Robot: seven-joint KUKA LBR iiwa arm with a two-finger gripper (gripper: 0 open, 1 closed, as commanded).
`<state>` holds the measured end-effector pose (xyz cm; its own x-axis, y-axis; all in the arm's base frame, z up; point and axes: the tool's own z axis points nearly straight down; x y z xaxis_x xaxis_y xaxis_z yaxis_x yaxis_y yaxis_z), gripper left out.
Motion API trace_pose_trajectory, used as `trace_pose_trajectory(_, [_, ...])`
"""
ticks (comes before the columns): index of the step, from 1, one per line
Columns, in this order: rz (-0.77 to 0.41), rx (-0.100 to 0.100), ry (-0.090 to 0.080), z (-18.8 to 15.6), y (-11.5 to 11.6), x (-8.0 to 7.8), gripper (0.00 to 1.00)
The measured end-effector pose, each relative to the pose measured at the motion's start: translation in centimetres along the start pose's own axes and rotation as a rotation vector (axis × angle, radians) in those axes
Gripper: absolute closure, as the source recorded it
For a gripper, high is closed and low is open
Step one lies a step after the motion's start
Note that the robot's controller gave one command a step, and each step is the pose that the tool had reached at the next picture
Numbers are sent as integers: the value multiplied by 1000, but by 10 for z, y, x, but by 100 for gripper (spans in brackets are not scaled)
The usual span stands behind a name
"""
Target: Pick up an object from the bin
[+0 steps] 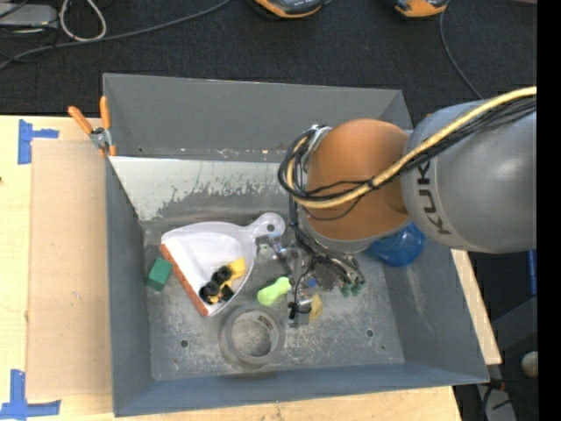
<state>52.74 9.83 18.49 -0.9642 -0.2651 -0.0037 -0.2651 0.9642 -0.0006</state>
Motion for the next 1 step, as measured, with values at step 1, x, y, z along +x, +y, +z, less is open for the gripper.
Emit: trace_pose_trajectory(1, [-307,-2,3,28,6,9,0])
